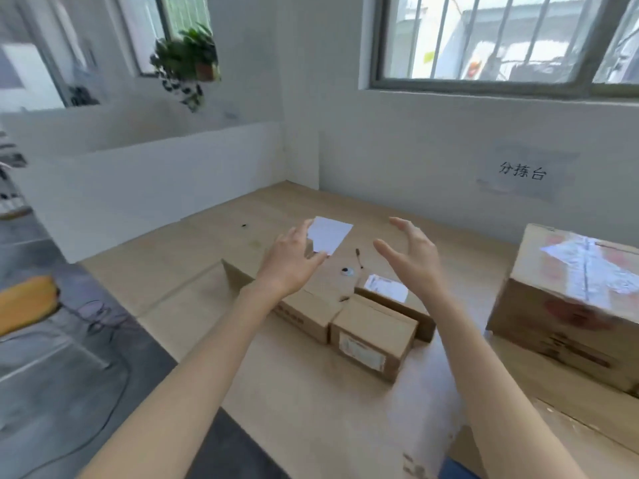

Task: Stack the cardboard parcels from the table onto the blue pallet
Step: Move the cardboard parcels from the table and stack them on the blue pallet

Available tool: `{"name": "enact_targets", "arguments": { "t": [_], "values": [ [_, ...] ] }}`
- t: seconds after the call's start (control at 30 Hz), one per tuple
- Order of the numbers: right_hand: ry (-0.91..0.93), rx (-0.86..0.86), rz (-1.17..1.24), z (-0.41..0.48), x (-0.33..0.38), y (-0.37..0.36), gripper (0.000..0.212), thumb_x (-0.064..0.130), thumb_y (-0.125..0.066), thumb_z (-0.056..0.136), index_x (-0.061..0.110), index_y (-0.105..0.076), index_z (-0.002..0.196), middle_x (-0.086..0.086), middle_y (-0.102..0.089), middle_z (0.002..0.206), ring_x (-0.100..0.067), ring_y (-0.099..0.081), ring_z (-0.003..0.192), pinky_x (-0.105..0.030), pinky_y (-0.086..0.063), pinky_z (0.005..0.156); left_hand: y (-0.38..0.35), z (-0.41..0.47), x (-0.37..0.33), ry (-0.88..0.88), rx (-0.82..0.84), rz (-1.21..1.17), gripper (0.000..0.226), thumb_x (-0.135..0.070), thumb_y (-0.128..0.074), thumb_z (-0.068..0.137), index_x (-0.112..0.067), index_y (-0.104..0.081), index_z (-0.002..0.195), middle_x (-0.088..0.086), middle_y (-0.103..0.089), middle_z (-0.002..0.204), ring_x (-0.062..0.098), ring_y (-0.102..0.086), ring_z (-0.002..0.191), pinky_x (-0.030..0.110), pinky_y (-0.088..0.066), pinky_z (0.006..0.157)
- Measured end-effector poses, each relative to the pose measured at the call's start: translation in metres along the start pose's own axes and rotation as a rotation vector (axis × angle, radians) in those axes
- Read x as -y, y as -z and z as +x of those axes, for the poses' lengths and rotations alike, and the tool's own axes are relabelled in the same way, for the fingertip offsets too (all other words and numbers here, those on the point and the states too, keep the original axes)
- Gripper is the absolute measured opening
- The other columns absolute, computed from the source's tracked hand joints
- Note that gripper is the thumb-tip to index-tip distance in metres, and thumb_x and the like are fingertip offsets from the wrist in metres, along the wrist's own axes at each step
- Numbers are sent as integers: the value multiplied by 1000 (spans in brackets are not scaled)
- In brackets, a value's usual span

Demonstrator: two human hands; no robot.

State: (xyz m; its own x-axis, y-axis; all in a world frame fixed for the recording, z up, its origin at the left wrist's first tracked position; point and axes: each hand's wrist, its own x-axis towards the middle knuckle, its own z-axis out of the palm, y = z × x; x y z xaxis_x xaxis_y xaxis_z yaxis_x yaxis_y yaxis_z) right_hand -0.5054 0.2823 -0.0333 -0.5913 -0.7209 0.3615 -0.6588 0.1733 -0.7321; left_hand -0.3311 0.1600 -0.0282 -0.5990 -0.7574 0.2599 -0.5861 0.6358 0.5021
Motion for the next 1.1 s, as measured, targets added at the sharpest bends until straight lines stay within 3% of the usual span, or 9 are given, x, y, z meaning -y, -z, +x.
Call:
{"name": "enact_targets", "arguments": {
  "t": [0.33, 0.53, 0.67, 0.83, 1.03, 1.1],
  "values": [
    [6, 172, 25, 72, 48, -190, 57, 42, -60, 89, 26, -42, 141, 4, -43, 145, -14, -36, 134, -26, -32, 94, 43, 52, 189, 217, 4, 54, 62, -45, -52, 92, -22, -31, 146, 1, -42, 145, 26, -39, 130, 46, -36, 106],
    [-87, 261, 2, 127, 29, -306, 60, 41, -63, 87, 25, -41, 141, -1, -43, 143, -16, -38, 132, -30, -35, 97, 25, 121, 289, 258, 74, 81, 57, -41, -52, 93, -22, -34, 144, 2, -43, 144, 26, -38, 131, 45, -36, 105],
    [-159, 314, -107, 161, 0, -381, 69, 46, -64, 84, 26, -36, 143, -2, -40, 145, -20, -40, 131, -40, -40, 102, -3, 179, 347, 258, 167, 82, 57, -39, -54, 93, -22, -34, 143, 4, -43, 143, 27, -37, 130, 43, -36, 103],
    [-303, 370, -276, 180, -40, -448, 88, 60, -63, 77, 30, -22, 149, -7, -22, 157, -24, -11, 147, -48, -24, 115, -46, 233, 404, 215, 314, 87, 73, -34, -63, 89, -20, -23, 149, 3, -29, 153, 26, -28, 137, 40, -29, 108],
    [-470, 444, -439, 173, -67, -491, 116, 74, -64, 65, 31, -1, 153, -14, 4, 161, -30, 13, 147, -45, -1, 120, -99, 270, 451, 216, 592, 120, 116, -30, -81, 73, -30, 4, 153, 6, 7, 160, 32, -1, 147, 53, -16, 117],
    [-496, 468, -469, 168, -70, -502, 122, 74, -68, 62, 32, 3, 152, -17, 9, 160, -30, 18, 146, -44, 4, 119, -113, 278, 466, 200, 655, 135, 127, -28, -84, 69, -33, 13, 151, 7, 12, 160, 34, 3, 147, 54, -14, 115]
  ]
}}
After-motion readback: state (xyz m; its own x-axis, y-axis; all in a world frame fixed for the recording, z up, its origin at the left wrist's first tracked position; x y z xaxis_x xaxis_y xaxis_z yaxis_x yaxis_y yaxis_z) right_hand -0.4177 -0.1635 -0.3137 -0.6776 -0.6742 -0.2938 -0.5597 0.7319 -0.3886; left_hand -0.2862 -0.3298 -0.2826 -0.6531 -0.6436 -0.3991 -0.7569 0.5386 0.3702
